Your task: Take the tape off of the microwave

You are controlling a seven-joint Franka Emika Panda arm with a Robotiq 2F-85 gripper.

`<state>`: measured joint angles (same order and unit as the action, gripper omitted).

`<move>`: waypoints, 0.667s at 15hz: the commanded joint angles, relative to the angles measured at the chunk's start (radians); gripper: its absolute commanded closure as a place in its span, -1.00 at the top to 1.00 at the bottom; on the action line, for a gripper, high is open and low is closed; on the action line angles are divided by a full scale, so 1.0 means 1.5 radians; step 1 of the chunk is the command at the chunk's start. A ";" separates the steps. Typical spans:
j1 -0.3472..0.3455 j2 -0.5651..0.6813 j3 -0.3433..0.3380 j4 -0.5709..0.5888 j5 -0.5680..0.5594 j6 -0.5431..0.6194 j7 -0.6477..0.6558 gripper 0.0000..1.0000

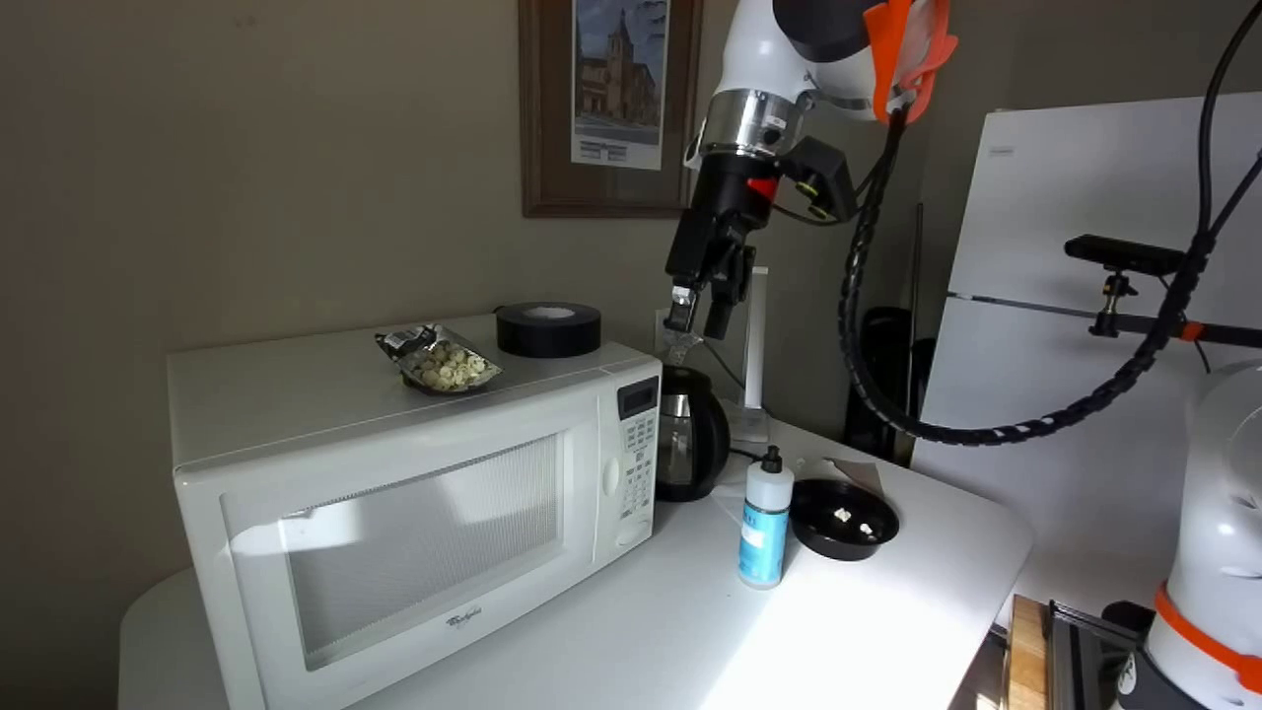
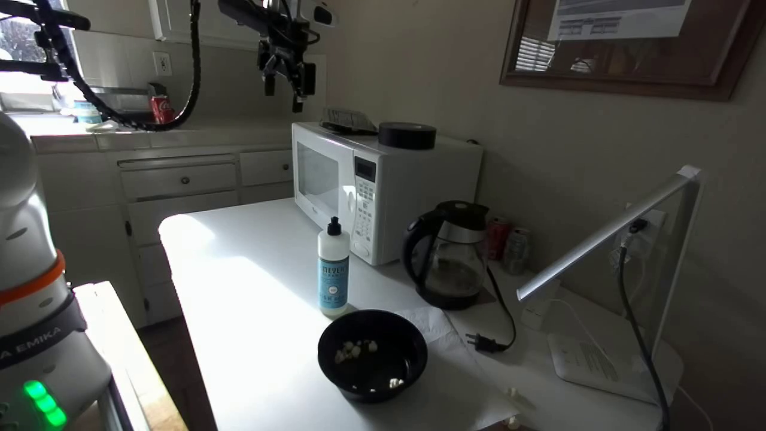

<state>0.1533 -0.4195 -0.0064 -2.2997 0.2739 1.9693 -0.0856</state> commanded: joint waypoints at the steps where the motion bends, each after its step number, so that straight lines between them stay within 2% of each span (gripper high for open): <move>1: -0.012 0.000 0.010 0.002 0.004 -0.003 -0.004 1.00; 7: -0.016 0.005 0.001 0.007 0.016 0.002 -0.001 1.00; 10: -0.043 0.010 0.001 0.053 -0.026 0.032 0.003 1.00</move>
<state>0.1270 -0.4192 -0.0073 -2.2870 0.2712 1.9900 -0.0828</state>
